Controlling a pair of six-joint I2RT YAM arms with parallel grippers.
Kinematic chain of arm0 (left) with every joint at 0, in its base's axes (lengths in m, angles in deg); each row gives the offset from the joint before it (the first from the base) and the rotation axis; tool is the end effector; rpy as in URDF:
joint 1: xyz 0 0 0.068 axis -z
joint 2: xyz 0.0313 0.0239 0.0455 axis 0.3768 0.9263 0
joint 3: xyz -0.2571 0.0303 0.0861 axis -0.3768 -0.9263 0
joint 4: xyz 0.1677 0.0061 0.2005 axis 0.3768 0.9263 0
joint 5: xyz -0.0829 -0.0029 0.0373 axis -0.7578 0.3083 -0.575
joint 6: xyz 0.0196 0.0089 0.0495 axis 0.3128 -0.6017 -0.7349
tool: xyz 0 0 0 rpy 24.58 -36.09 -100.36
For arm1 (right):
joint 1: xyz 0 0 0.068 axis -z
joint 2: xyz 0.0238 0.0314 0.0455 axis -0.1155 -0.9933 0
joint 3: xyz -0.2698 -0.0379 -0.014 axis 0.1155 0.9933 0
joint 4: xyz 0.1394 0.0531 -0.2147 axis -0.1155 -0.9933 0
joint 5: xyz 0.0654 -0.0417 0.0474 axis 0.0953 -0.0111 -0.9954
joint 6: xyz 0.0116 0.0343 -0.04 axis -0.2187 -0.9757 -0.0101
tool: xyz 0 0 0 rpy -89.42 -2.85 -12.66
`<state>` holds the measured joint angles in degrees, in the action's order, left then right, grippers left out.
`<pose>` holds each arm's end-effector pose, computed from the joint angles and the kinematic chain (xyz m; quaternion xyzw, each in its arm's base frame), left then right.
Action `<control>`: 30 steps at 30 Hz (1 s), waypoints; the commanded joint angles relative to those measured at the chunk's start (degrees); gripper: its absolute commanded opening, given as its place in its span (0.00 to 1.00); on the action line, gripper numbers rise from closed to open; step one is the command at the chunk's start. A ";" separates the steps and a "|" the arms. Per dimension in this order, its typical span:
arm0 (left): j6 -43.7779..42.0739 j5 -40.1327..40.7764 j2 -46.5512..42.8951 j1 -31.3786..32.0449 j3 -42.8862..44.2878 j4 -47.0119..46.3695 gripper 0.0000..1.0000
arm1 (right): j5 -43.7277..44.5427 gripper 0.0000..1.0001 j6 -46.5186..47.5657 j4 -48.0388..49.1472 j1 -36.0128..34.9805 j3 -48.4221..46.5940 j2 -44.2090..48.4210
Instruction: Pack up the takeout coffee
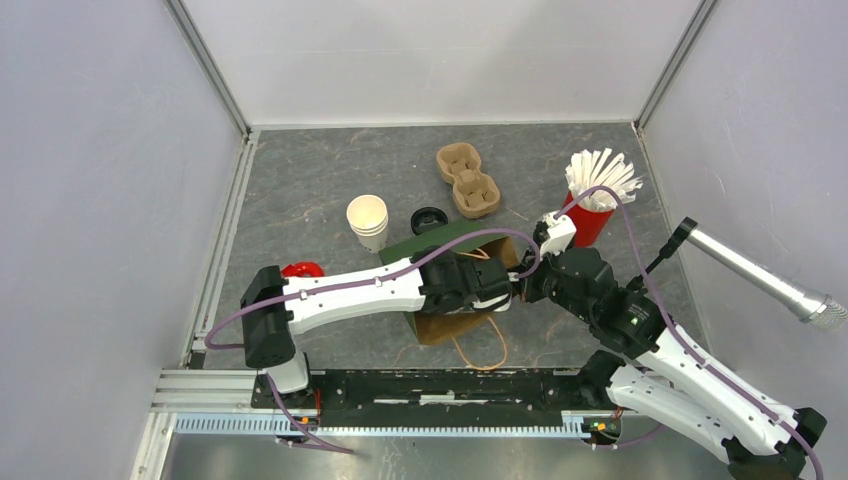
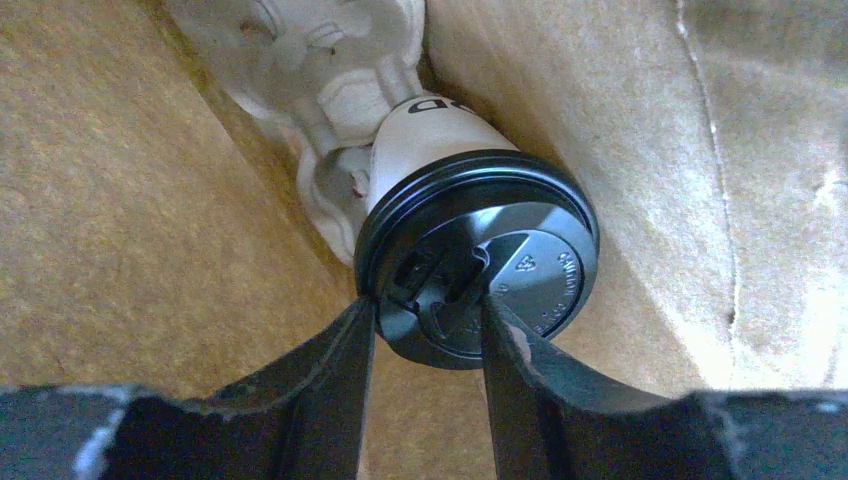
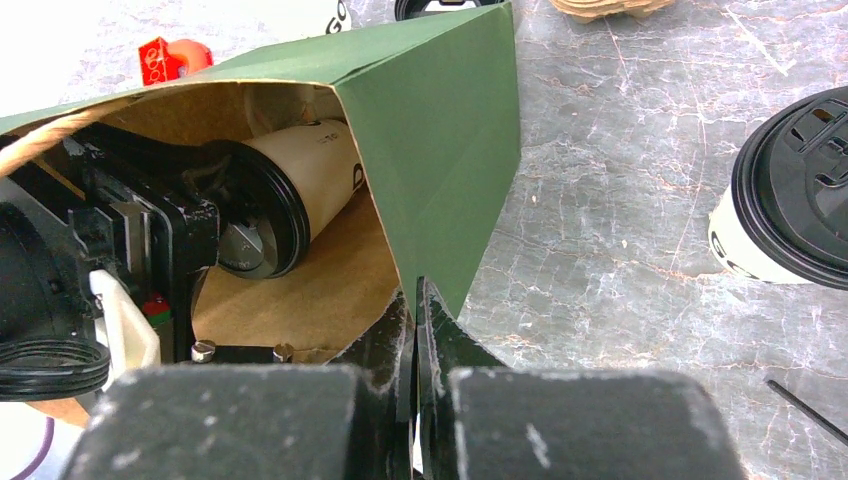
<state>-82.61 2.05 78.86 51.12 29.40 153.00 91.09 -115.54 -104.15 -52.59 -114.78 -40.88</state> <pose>0.1115 -0.3122 0.2861 0.6877 0.6763 0.1695 0.2024 0.1100 0.1076 0.2972 -0.0969 0.8356 0.2826 0.4610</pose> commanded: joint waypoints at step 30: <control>6.10 -1.24 5.36 -1.39 7.25 -0.60 0.44 | -2.71 0.00 1.28 5.96 -0.46 0.31 0.32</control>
<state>-79.79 0.52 82.60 50.72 34.50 156.43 92.22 -115.60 -102.49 -51.91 -114.19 -40.53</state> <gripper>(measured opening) 0.464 0.009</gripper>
